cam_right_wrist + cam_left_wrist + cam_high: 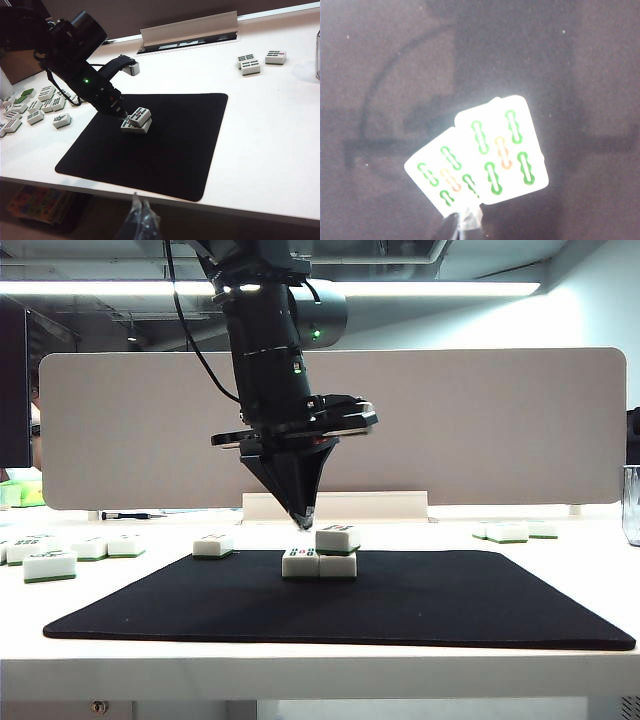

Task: Arrange four mahjong tiles into a neat stack, creating two layers of paired tiles.

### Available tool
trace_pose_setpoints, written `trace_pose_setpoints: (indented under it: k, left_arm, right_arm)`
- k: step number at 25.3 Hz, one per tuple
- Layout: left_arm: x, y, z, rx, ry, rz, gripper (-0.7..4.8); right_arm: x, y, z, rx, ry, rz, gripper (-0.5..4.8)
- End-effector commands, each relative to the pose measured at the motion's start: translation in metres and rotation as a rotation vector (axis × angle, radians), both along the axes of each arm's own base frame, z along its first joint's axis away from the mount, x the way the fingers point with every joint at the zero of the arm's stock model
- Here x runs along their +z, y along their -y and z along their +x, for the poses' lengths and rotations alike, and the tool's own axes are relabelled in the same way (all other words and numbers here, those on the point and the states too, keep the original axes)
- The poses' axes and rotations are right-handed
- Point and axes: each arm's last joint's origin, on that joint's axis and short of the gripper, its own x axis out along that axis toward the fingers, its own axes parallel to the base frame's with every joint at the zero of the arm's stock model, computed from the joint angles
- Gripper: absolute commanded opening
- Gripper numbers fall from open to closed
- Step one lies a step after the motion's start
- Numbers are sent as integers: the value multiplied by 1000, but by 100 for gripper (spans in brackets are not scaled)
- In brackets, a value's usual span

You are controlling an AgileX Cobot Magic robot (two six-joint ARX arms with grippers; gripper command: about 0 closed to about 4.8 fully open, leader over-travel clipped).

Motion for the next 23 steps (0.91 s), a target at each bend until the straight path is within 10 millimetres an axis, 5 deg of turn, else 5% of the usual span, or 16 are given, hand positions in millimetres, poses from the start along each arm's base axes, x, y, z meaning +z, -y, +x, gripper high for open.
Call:
trace_pose_setpoints:
  k: [1, 10, 14, 15, 17, 18, 23]
  left_arm:
    - [3, 2, -2, -25, -30, -56, -5]
    - [8, -11, 3, 16, 75, 125, -5]
    - [13, -37, 28, 116, 188, 140, 5]
    - [14, -43, 33, 137, 201, 132, 51]
    - [16, -62, 47, 189, 229, 119, 257]
    - [16, -70, 52, 207, 232, 111, 289]
    - [15, -87, 65, 236, 218, 0, 287]
  right_arm:
    - [0, 0, -3, 2, 26, -3, -1]
    - [0, 0, -3, 3, 25, -3, -1]
    - [0, 0, -3, 3, 25, -3, -1]
    - [0, 0, -3, 3, 23, -3, -1]
    - [0, 0, -3, 3, 18, -3, -1]
    - [0, 0, -3, 3, 18, -3, -1]
    - [0, 0, -3, 2, 18, -3, -1]
